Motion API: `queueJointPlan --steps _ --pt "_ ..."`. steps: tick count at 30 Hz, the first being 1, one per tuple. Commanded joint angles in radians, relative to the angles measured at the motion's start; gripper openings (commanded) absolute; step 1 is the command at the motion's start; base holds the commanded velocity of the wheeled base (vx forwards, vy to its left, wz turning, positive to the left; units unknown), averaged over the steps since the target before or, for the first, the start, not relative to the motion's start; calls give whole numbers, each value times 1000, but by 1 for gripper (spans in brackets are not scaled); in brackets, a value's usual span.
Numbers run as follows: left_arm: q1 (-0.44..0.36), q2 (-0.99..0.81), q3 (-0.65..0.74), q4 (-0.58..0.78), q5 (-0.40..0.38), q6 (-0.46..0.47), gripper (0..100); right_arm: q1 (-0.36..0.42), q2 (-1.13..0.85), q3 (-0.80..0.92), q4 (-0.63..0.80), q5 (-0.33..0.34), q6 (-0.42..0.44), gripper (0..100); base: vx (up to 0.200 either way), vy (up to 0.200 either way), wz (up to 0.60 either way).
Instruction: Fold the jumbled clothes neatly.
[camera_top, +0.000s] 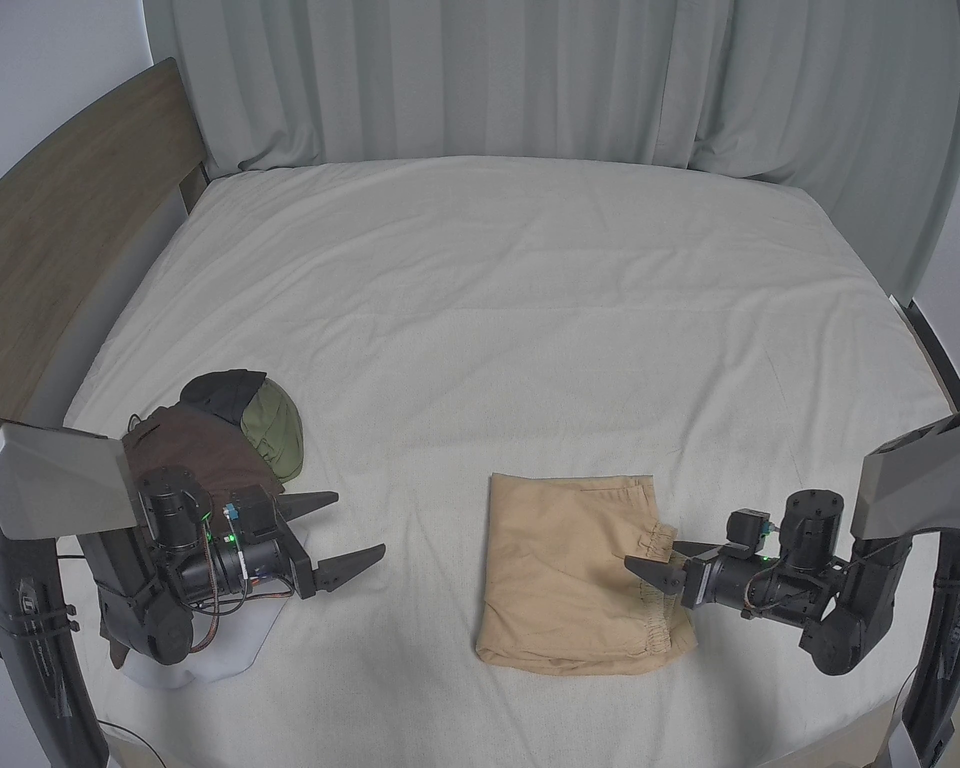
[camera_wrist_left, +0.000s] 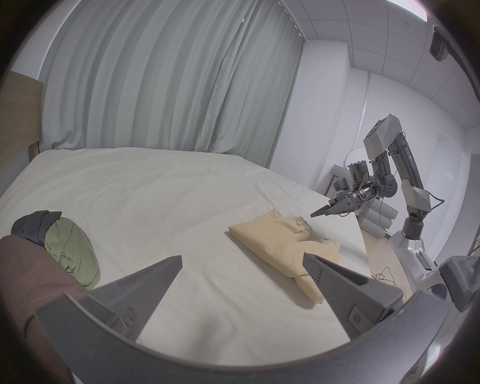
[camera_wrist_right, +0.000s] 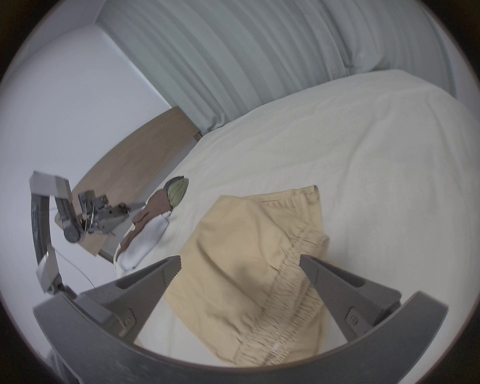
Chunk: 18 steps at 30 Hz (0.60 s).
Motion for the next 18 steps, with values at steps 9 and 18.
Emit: queueJointPlan --steps 9,18 --pt "2 1 0 0 0 1 100 -97 89 128 1 53 -179 100 0 0 0" --pt "2 2 2 0 0 1 100 -98 152 127 1 58 -179 100 0 0 0"
